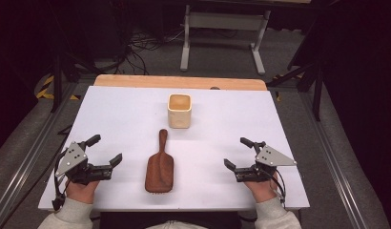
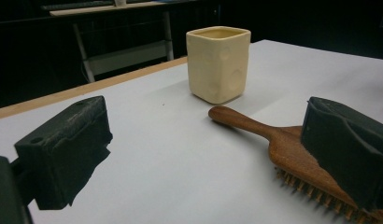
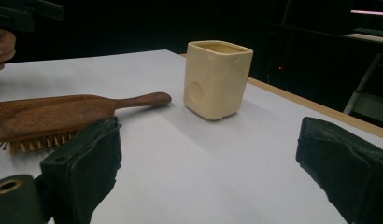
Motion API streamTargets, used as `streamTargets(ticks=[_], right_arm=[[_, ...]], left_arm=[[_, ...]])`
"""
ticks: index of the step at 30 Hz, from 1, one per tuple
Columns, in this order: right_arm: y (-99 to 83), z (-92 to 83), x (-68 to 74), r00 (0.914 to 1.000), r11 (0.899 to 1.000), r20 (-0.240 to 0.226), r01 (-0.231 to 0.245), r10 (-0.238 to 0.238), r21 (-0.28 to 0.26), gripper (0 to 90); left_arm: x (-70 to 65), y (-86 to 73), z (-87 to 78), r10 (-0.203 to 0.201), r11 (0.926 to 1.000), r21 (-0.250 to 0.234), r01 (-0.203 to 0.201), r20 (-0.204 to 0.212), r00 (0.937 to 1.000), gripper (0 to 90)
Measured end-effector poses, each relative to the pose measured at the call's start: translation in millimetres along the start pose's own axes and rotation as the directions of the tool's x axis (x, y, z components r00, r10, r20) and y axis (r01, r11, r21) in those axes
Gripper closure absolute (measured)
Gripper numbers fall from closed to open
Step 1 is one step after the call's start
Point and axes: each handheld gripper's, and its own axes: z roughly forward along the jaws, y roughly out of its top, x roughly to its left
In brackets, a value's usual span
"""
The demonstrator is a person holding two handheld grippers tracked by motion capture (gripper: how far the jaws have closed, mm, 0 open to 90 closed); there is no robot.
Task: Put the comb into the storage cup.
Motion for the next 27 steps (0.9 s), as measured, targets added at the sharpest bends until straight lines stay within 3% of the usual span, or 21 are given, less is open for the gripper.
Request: streamTargets(ticks=[10, 27], right_arm=[[21.6, 16.7, 0.9, 0.9979, 1.0, -0.064, -0.011, 0.012, 0.02, 8.6], [49.5, 65.0, 12.0, 0.9843, 0.997, -0.173, 0.045, -0.034, 0.061, 11.5]], left_arm=[[-0.2, -0.3, 0.2, 0.002, 1.0, 0.0, -0.002, 0.001, 1.0, 2.8], [0.8, -0.6, 0.4, 0.003, 1.0, 0.009, -0.003, 0.006, 1.0, 2.7]])
